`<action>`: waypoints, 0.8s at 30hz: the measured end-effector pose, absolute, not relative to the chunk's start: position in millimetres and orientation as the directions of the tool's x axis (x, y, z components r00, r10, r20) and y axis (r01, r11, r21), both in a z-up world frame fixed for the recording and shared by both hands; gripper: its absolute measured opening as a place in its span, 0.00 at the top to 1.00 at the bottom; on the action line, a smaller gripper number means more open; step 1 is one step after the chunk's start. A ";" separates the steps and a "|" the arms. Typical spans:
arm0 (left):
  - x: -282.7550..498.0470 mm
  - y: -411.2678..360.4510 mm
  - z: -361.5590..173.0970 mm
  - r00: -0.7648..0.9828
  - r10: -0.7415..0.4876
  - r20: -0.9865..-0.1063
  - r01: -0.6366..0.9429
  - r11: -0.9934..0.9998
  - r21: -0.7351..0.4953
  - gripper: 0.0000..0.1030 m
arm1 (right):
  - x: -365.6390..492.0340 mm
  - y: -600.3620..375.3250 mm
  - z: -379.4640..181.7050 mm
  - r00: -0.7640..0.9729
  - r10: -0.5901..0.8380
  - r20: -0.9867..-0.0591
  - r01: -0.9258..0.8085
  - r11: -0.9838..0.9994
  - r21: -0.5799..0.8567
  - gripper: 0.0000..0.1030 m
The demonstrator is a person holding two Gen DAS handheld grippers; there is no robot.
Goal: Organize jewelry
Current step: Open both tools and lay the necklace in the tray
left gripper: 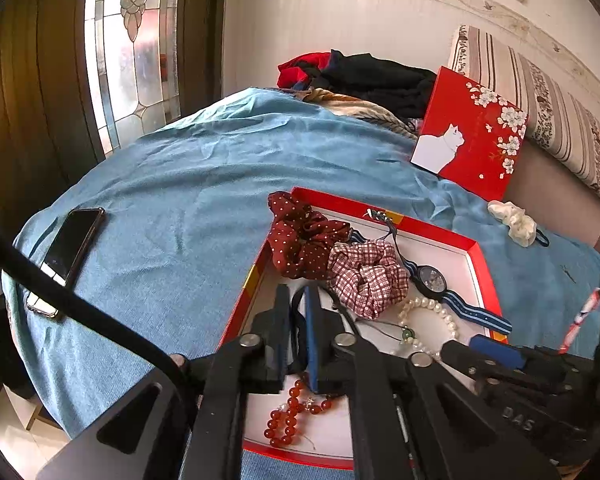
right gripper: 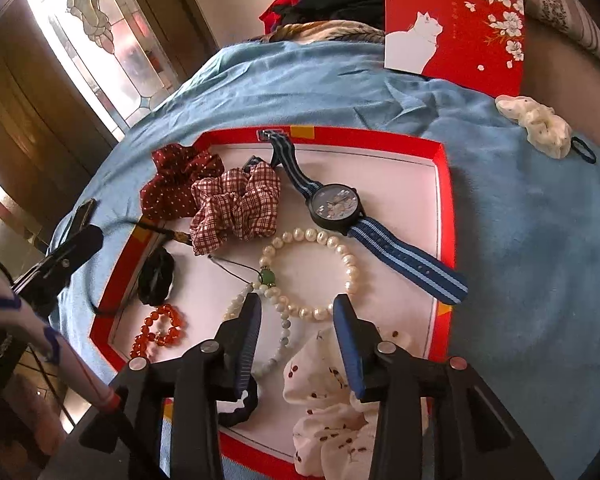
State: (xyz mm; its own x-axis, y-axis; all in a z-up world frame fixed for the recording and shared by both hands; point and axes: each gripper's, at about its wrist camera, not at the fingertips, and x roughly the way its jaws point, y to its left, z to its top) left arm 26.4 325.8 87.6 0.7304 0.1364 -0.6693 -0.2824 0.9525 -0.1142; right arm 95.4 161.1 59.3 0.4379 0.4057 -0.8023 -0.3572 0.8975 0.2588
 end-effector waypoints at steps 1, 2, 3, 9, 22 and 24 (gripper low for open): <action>26.0 326.2 87.1 0.730 0.138 -0.670 -0.287 0.951 -0.116 0.85 | 94.4 159.5 60.7 0.438 0.408 -0.801 -0.358 0.896 0.261 0.60; 26.0 326.9 86.8 0.729 0.139 -0.670 -0.290 0.950 -0.119 0.82 | 92.7 157.3 62.0 0.439 0.410 -0.799 -0.358 0.896 0.263 0.60; 25.8 327.7 86.4 0.728 0.139 -0.671 -0.294 0.948 -0.122 0.81 | 91.8 155.4 62.9 0.440 0.411 -0.798 -0.357 0.896 0.264 0.60; 26.8 339.7 78.8 0.695 0.148 -0.704 -0.344 0.928 -0.145 0.76 | 91.4 138.4 73.3 0.475 0.399 -0.784 -0.342 0.905 0.253 0.60; 32.7 351.8 65.0 0.661 0.077 -0.746 -0.379 0.893 -0.244 0.65 | 125.1 143.8 68.6 0.480 0.283 -0.831 -0.378 0.921 0.095 0.62; 34.8 352.3 63.5 0.657 0.070 -0.751 -0.381 0.890 -0.250 0.65 | 127.6 156.7 62.3 0.484 0.244 -0.840 -0.405 0.914 0.033 0.62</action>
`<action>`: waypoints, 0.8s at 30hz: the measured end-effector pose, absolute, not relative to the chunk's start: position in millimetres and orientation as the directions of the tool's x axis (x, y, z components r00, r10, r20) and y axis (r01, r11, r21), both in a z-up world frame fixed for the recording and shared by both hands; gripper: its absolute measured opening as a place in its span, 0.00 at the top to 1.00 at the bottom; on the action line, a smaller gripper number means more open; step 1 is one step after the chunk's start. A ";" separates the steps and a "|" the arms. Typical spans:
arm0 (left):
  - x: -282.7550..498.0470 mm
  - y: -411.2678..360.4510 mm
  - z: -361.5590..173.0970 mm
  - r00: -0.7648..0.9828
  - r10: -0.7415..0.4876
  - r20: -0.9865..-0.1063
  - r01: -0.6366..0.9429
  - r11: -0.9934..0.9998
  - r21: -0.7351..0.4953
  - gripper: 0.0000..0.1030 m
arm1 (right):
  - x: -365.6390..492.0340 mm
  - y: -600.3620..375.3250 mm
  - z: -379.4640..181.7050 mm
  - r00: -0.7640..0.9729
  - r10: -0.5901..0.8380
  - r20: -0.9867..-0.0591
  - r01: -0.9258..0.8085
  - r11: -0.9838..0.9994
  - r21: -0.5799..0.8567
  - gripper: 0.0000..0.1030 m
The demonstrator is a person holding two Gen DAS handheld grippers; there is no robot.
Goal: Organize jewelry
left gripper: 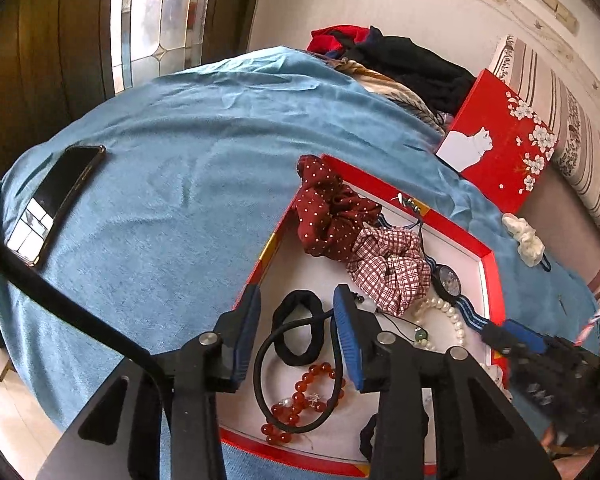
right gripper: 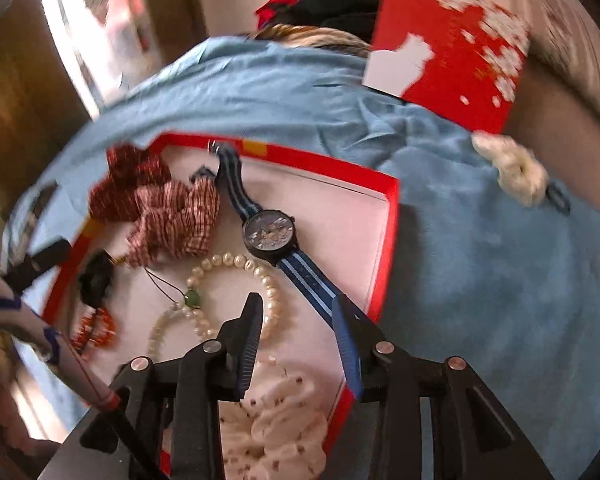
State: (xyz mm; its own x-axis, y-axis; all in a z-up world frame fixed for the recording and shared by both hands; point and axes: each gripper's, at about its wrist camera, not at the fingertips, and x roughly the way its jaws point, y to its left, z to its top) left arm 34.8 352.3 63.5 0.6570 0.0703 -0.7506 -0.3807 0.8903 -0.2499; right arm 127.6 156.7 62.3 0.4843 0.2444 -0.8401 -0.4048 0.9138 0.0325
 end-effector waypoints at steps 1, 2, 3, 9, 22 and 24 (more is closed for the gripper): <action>35.4 352.7 62.9 0.656 0.068 -0.752 -0.382 0.889 -0.252 0.65 | 130.0 162.5 58.5 0.481 0.229 -0.846 -0.412 0.911 0.012 0.62; 36.7 353.4 62.8 0.655 0.069 -0.752 -0.383 0.889 -0.252 0.65 | 133.0 166.6 55.2 0.482 0.214 -0.850 -0.411 0.912 -0.004 0.62; 36.8 354.6 62.6 0.654 0.072 -0.753 -0.388 0.886 -0.253 0.65 | 136.0 167.4 53.2 0.486 0.203 -0.850 -0.405 0.914 -0.013 0.62; 33.8 373.4 64.5 0.666 0.086 -0.741 -0.448 0.840 -0.305 0.63 | 155.8 181.5 76.4 0.492 0.356 -0.795 -0.393 0.905 0.162 0.62; 41.0 383.9 58.6 0.648 0.083 -0.757 -0.479 0.817 -0.320 0.62 | 177.7 245.8 40.0 0.472 0.198 -0.859 -0.471 0.880 -0.056 0.64; 40.4 386.9 58.5 0.648 0.083 -0.757 -0.487 0.809 -0.329 0.62 | 174.9 239.5 39.4 0.479 0.171 -0.861 -0.469 0.879 -0.086 0.64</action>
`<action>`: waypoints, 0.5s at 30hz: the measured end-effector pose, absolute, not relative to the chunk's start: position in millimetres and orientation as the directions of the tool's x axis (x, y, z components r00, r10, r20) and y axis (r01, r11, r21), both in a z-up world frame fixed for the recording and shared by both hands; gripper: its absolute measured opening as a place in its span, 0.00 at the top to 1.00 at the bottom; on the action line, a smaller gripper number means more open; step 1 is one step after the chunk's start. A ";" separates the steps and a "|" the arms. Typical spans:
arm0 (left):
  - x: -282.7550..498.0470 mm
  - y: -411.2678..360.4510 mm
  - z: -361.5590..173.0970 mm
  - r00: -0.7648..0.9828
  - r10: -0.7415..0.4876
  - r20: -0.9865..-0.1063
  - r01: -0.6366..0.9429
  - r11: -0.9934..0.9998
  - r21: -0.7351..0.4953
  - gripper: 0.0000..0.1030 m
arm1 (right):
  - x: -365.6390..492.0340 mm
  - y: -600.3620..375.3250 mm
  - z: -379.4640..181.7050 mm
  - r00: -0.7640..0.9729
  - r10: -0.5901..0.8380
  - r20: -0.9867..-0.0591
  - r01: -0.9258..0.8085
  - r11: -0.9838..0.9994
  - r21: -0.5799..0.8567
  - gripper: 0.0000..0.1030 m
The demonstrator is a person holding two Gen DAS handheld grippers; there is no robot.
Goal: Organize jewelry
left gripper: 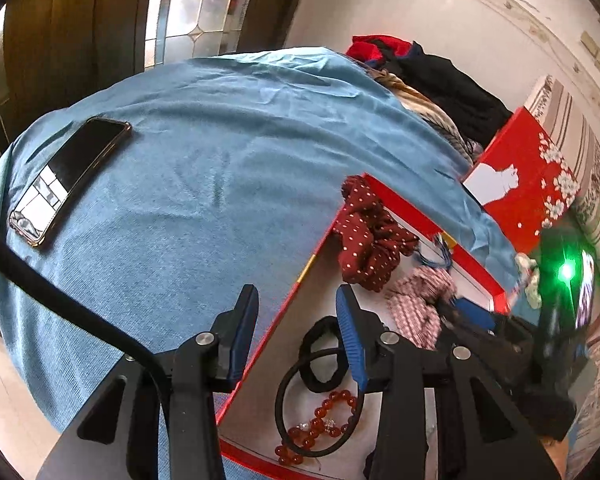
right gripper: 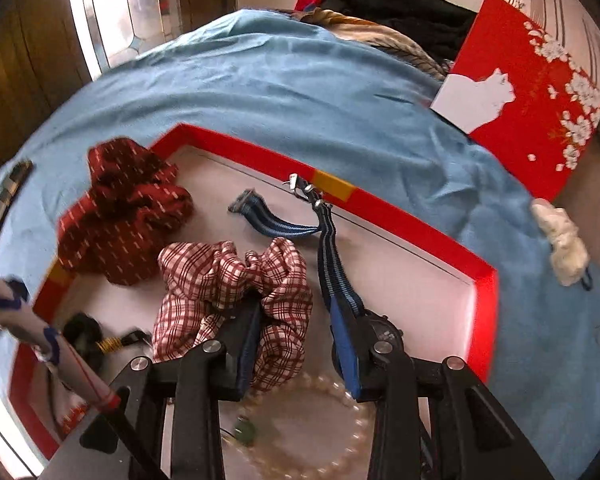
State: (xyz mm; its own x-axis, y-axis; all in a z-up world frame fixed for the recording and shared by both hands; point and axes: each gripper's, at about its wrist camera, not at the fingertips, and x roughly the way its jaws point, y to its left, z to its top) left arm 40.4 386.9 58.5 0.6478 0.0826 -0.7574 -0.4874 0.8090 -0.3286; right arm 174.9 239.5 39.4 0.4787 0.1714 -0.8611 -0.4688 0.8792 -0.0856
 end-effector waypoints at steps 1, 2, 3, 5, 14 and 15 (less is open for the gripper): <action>40.1 387.9 58.7 0.649 0.078 -0.757 -0.489 0.805 -0.336 0.62 | 174.6 235.7 39.1 0.483 0.152 -0.862 -0.462 0.880 -0.104 0.64; 39.7 387.8 58.9 0.651 0.075 -0.755 -0.488 0.804 -0.341 0.62 | 175.1 232.5 39.2 0.487 0.136 -0.863 -0.456 0.882 -0.118 0.64; 39.2 387.9 59.2 0.653 0.074 -0.754 -0.487 0.803 -0.343 0.62 | 176.8 229.1 39.9 0.487 0.126 -0.864 -0.451 0.884 -0.125 0.64; 37.0 387.9 61.1 0.656 0.081 -0.751 -0.488 0.805 -0.339 0.62 | 177.4 221.1 47.0 0.486 0.154 -0.860 -0.430 0.899 -0.082 0.64; 22.8 402.1 67.5 0.672 0.136 -0.728 -0.542 0.760 -0.358 0.59 | 172.8 275.4 90.9 0.517 0.372 -0.771 -0.498 0.863 0.082 0.62; 21.4 403.5 67.9 0.673 0.141 -0.726 -0.546 0.757 -0.359 0.59 | 173.8 285.5 87.7 0.511 0.370 -0.776 -0.513 0.855 0.070 0.62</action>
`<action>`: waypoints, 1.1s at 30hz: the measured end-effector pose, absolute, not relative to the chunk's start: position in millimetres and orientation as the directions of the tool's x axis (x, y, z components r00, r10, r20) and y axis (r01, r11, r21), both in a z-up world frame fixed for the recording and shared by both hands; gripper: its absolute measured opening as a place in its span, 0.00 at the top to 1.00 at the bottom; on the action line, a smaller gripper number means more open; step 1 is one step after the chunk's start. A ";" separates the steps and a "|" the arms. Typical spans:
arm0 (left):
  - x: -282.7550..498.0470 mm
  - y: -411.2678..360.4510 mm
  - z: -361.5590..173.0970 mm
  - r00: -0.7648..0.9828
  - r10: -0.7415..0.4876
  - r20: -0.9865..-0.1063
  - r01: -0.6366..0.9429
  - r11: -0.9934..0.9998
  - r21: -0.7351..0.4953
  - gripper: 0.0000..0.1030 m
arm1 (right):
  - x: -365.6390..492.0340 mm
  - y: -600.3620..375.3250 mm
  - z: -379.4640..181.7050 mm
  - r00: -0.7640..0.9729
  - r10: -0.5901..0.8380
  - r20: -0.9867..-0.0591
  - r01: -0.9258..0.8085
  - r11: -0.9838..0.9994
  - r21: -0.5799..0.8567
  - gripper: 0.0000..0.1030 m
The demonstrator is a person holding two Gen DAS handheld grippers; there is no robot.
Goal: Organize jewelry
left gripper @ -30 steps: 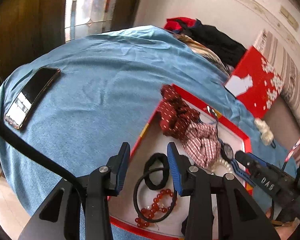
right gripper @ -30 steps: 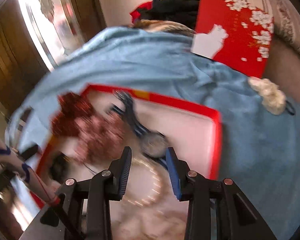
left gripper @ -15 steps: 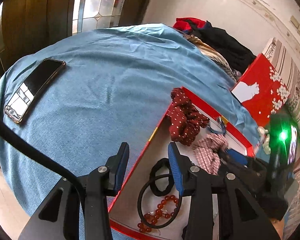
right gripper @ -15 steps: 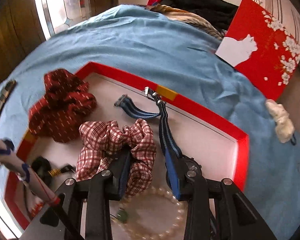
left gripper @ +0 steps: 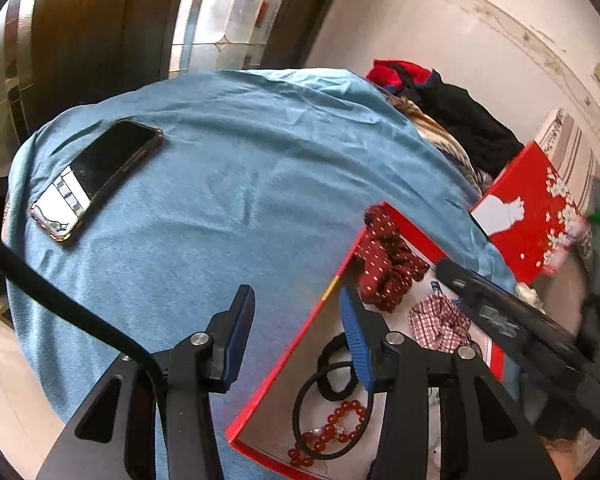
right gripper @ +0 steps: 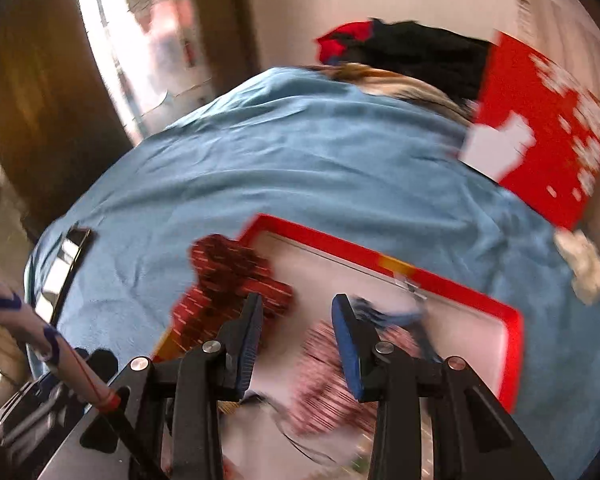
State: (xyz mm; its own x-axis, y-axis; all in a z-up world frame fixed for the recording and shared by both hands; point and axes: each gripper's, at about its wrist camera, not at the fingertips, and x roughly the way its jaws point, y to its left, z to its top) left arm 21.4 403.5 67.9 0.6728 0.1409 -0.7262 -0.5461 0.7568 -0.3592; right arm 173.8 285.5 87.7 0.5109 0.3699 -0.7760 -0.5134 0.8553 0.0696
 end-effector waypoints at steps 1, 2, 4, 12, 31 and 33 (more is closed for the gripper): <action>19.8 406.2 67.9 0.673 0.146 -0.725 -0.553 0.751 -0.362 0.58 | 176.3 297.2 82.1 0.503 0.361 -0.786 -0.529 0.847 0.051 0.62; 18.6 408.6 67.2 0.671 0.149 -0.726 -0.559 0.745 -0.364 0.58 | 176.4 306.5 77.0 0.501 0.345 -0.794 -0.533 0.845 0.031 0.62; 17.4 413.6 66.2 0.669 0.149 -0.729 -0.568 0.734 -0.371 0.58 | 180.1 318.7 63.9 0.498 0.306 -0.812 -0.532 0.846 -0.007 0.62; 17.4 417.9 64.3 0.674 0.135 -0.726 -0.567 0.725 -0.391 0.57 | 186.0 314.0 44.4 0.549 0.118 -0.827 -0.472 0.860 -0.191 0.62; -0.7 435.6 70.0 0.684 0.182 -0.706 -0.608 0.677 -0.414 0.52 | 89.0 283.7 39.6 0.454 0.282 -0.845 -0.626 0.776 -0.077 0.58; -0.3 435.6 70.1 0.686 0.179 -0.705 -0.607 0.676 -0.418 0.52 | 91.5 279.3 40.4 0.472 0.275 -0.838 -0.609 0.788 -0.084 0.58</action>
